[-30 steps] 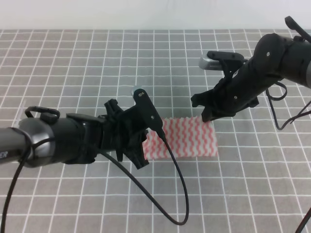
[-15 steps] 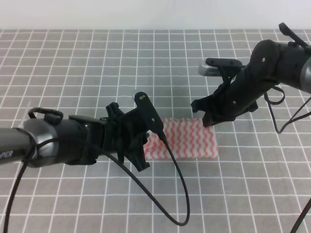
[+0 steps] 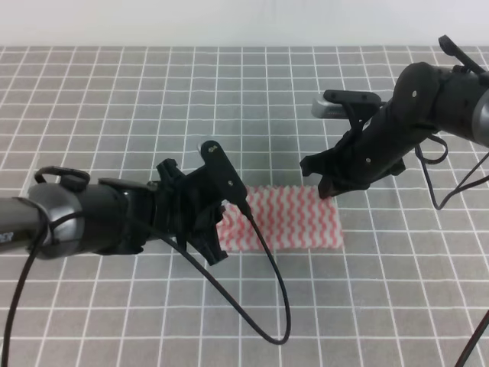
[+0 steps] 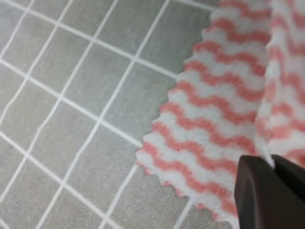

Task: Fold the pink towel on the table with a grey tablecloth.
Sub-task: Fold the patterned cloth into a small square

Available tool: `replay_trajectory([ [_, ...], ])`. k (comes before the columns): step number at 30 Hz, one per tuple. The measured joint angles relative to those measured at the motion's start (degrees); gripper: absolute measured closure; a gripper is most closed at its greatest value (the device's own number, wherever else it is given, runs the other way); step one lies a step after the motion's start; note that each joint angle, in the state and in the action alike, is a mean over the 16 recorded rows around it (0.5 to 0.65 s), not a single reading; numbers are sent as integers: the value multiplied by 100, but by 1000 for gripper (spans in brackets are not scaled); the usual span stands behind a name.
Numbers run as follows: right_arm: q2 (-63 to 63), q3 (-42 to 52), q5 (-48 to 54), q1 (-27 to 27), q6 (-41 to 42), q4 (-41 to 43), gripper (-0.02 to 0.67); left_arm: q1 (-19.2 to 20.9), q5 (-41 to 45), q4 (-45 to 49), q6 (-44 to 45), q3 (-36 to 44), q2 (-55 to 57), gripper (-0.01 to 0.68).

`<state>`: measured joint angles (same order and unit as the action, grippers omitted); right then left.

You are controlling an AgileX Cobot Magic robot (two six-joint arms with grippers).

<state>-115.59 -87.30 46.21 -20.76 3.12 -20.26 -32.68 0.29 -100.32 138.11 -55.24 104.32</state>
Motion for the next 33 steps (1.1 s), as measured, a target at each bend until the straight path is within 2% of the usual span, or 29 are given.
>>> replay_trajectory([
  [13, 0, 0, -54, 0, 0, 0, 661, 75, 18, 7, 3, -104, 30, 674],
  [33, -5, 1, -95, -2, -7, -1, 660, 76, -432, -22, 14, -556, 245, 674],
])
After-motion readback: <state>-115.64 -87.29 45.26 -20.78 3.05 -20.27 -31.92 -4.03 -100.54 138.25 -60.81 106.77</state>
